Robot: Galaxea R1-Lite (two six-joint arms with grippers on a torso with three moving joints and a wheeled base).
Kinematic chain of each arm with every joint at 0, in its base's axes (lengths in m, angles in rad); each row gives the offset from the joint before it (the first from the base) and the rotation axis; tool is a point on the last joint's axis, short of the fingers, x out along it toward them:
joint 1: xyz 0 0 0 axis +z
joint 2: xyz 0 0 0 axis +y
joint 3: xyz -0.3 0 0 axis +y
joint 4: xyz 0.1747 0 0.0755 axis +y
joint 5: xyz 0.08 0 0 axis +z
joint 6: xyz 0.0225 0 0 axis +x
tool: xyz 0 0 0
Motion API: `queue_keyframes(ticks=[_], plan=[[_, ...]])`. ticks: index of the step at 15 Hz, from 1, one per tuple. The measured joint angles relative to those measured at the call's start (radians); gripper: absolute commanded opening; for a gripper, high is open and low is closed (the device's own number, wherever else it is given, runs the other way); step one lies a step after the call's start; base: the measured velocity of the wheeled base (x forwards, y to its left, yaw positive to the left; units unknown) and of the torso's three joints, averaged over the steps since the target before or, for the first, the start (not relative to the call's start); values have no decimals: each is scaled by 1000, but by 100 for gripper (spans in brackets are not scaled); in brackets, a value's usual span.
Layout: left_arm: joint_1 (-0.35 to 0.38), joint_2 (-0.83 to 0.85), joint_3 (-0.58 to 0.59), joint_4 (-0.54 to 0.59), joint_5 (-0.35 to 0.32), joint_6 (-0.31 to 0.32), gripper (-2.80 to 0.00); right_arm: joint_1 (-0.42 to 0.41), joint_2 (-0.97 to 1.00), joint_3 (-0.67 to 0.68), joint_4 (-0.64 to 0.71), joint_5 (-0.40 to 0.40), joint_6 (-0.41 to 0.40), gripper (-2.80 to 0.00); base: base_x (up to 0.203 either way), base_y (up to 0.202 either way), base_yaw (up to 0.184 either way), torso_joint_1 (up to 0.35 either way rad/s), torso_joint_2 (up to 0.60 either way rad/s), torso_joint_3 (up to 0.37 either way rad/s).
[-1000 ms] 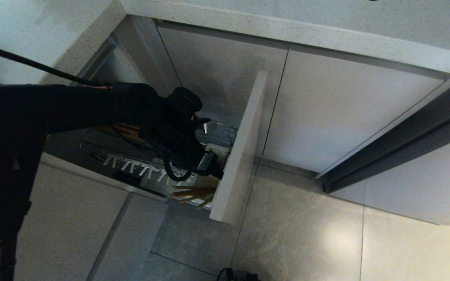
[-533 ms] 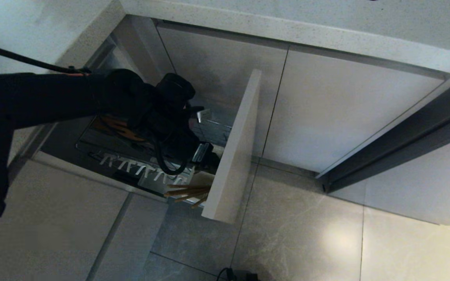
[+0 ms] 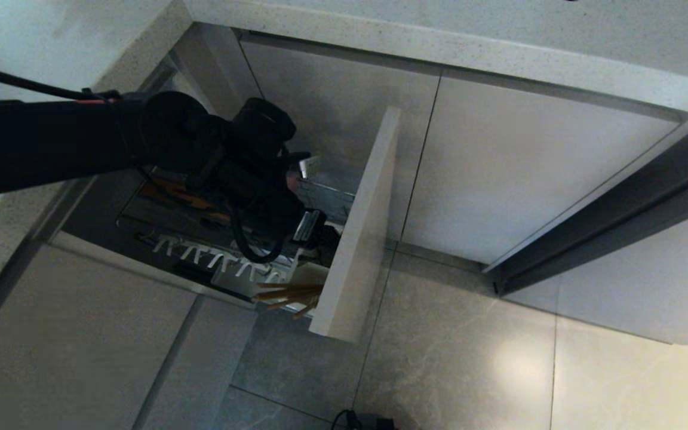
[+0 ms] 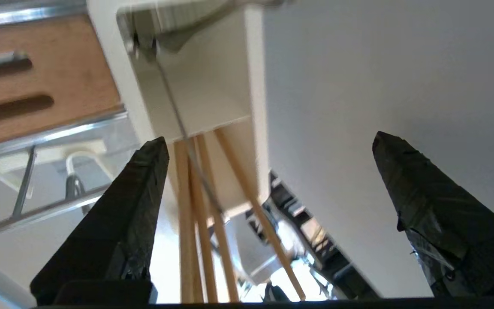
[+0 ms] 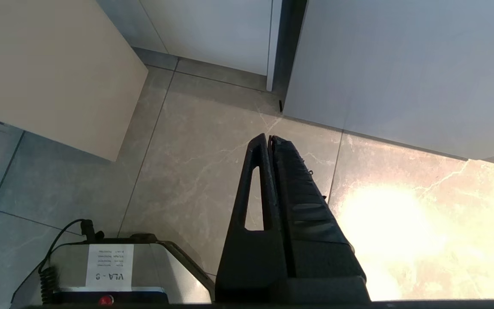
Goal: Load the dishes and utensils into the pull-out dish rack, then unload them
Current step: Pick up the plate and place it in the cupboard
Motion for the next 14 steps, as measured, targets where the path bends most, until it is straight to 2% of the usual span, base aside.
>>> queue_keyframes(ticks=[7, 14], plan=[[-3, -40, 0, -40, 99, -29, 0, 0, 0, 0, 0, 0, 0, -280, 0, 0, 0, 0, 0, 0], [-3, -110, 1, -57, 201, -108, 0, 0, 0, 0, 0, 0, 0, -280, 0, 0, 0, 0, 0, 0]])
